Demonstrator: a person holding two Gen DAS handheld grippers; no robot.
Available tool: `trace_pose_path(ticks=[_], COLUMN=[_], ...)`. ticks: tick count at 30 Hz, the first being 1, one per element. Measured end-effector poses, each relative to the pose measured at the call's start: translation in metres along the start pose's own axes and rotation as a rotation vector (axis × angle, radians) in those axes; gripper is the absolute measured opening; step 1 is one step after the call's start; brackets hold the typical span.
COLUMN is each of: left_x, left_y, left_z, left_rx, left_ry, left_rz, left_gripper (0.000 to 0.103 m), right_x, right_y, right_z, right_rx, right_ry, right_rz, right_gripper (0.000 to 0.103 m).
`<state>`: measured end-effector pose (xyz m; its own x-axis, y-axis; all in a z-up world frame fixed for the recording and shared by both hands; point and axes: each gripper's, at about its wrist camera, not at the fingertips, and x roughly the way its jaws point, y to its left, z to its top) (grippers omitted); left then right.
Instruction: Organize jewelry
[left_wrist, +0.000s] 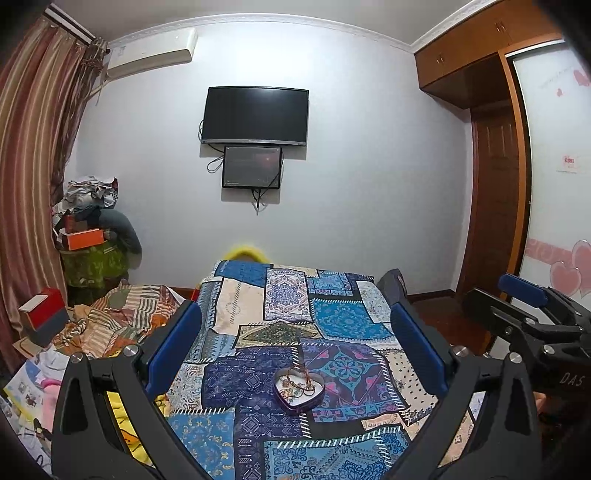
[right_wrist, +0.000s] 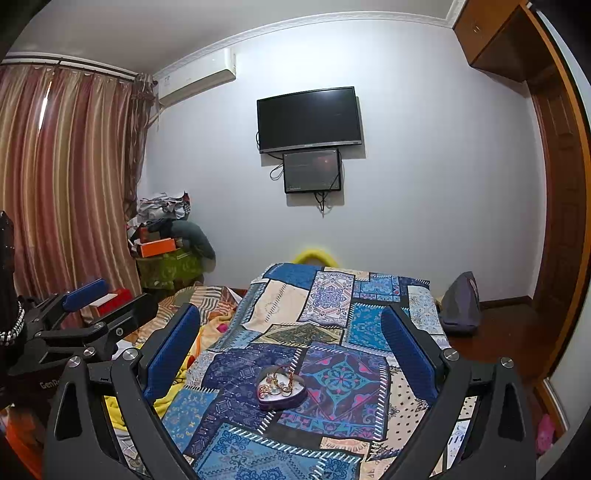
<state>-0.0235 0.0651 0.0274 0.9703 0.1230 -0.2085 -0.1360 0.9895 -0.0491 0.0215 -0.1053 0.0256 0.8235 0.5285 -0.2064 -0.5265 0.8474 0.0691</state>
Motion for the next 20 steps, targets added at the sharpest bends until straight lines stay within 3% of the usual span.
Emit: trace_pose_path(ticks=[20], left_x=[0.0017], left_y=[-0.0023], left_z=[-0.0026], left_rx=[0.009], left_ry=[0.002], left_rz=[0.003], left_gripper=[0.103], right_x=[0.0014], right_y=[0.0010], right_z=[0.0004], right_rx=[-0.003], right_ry=[0.003], right_rz=[-0.006], right_gripper=[0.098])
